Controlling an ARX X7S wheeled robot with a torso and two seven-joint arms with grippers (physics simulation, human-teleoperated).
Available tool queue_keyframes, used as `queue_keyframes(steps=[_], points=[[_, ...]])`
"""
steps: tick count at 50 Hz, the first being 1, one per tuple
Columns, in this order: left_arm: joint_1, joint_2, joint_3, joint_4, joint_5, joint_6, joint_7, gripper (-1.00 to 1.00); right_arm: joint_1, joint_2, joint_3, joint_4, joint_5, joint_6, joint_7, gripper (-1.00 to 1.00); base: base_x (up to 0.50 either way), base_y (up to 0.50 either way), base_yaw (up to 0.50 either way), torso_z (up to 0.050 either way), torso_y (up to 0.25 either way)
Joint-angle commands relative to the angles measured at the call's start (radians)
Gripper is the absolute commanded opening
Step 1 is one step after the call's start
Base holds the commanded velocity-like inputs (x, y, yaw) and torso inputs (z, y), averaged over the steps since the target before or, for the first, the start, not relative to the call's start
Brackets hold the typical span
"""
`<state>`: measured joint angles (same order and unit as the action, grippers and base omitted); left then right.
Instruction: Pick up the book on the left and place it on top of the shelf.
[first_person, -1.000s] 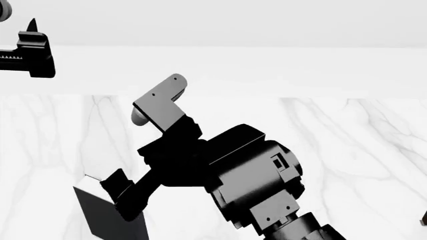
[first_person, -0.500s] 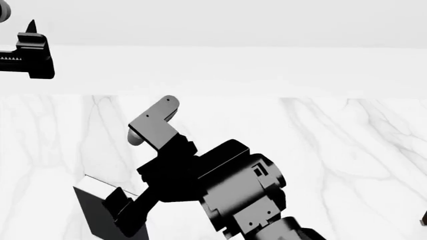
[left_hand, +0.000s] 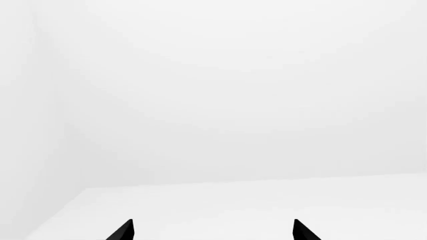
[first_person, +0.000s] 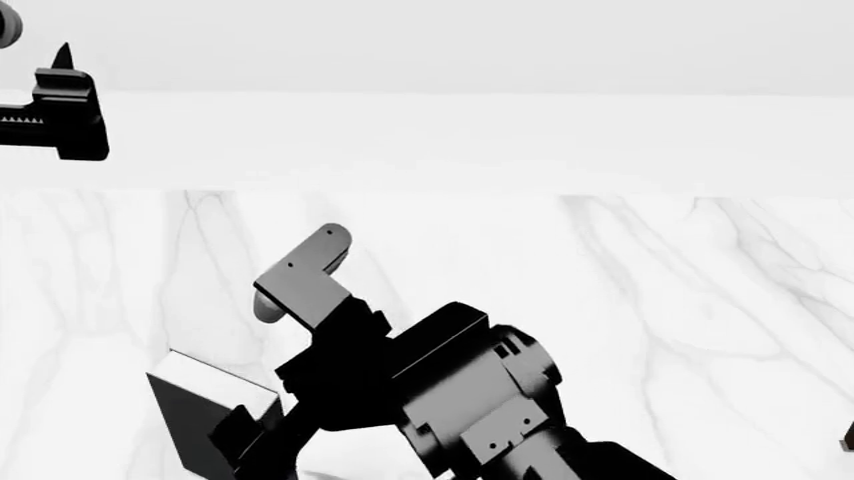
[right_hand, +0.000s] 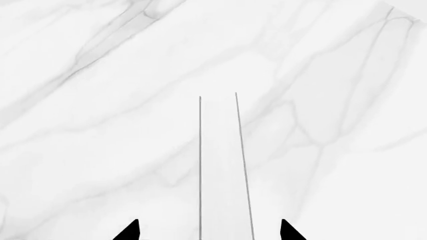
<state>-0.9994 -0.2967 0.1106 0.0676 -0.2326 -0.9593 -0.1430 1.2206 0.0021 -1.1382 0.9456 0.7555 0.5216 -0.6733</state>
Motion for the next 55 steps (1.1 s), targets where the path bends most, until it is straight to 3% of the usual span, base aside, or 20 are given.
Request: queue_keyframes(steps=[1, 19, 55], points=[[0.002, -0.003, 0.002, -0.002, -0.003, 0.002, -0.001, 1.0, 0.039, -0.002, -0.203, 0.067, 0.2, -0.088, 0.026, 1.0, 0.0, 0.0, 0.0, 0.0, 0.0], [0.007, -0.007, 0.004, 0.0, -0.008, 0.004, -0.005, 1.0, 0.053, -0.002, -0.374, 0.1, 0.358, -0.144, 0.041, 1.0, 0.0, 0.0, 0.0, 0.0, 0.0], [0.008, -0.015, 0.016, -0.01, -0.014, 0.012, -0.009, 1.0, 0.029, -0.002, -0.393, 0.072, 0.375, -0.157, 0.027, 1.0, 0.0, 0.0, 0.0, 0.0, 0.0]])
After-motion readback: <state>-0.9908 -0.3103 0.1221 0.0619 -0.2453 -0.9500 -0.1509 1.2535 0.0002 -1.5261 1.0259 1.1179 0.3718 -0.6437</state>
